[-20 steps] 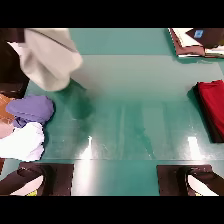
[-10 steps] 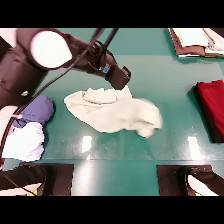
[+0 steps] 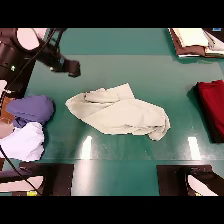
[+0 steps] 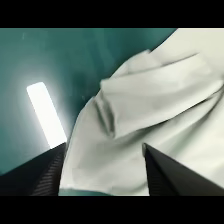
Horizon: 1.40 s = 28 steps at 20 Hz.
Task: Fold the shirts.
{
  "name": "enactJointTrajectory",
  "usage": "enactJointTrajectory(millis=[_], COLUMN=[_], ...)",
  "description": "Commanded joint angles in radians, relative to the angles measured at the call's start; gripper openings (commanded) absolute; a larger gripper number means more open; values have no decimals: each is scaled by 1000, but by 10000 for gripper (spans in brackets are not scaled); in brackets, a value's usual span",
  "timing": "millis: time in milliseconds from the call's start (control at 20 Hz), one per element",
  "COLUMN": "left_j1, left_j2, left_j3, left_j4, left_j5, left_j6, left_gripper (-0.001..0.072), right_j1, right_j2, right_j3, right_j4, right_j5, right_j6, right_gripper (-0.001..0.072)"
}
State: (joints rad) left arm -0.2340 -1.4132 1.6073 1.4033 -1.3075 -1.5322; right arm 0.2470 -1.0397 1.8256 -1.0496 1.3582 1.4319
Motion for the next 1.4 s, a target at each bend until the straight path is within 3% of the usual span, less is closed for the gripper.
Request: enactJointTrajectory(millis=[0, 200, 300, 350, 500, 750, 850, 1100, 1350], left_j1=[119, 118, 118, 118, 119, 118, 118, 118, 118], left_j2=[-2, -29, -58, -62, -53, -52, -52, -53, -53], left_j3=[-212, -412, -422, -422, -411, -267, -217, -201, -201], left_j4=[-73, -136, -180, -199, -198, -177, -183, -208, -207], left_j5=[62, 226, 239, 240, 239, 136, 131, 139, 128], left_j6=[18, 23, 53, 75, 100, 128, 127, 127, 127], left_gripper=[570, 570, 568, 493, 23, 24, 24, 24, 24], right_j1=[0, 0, 0, 0, -51, -339, -463, -537, -376], right_j2=[0, -1, 1, 6, 34, 130, 158, 98, -97], right_j3=[1, -12, -59, -97, -268, -704, -902, -1225, -1208], right_j4=[0, 0, 0, 0, 0, 0, 3, 53, 111], right_j5=[5, 7, 9, 12, 34, 121, 113, -34, -221], right_j6=[0, 0, 1, 1, 37, 45, 45, -21, -38], right_gripper=[16, 16, 16, 16, 16, 40, 444, 451, 450])
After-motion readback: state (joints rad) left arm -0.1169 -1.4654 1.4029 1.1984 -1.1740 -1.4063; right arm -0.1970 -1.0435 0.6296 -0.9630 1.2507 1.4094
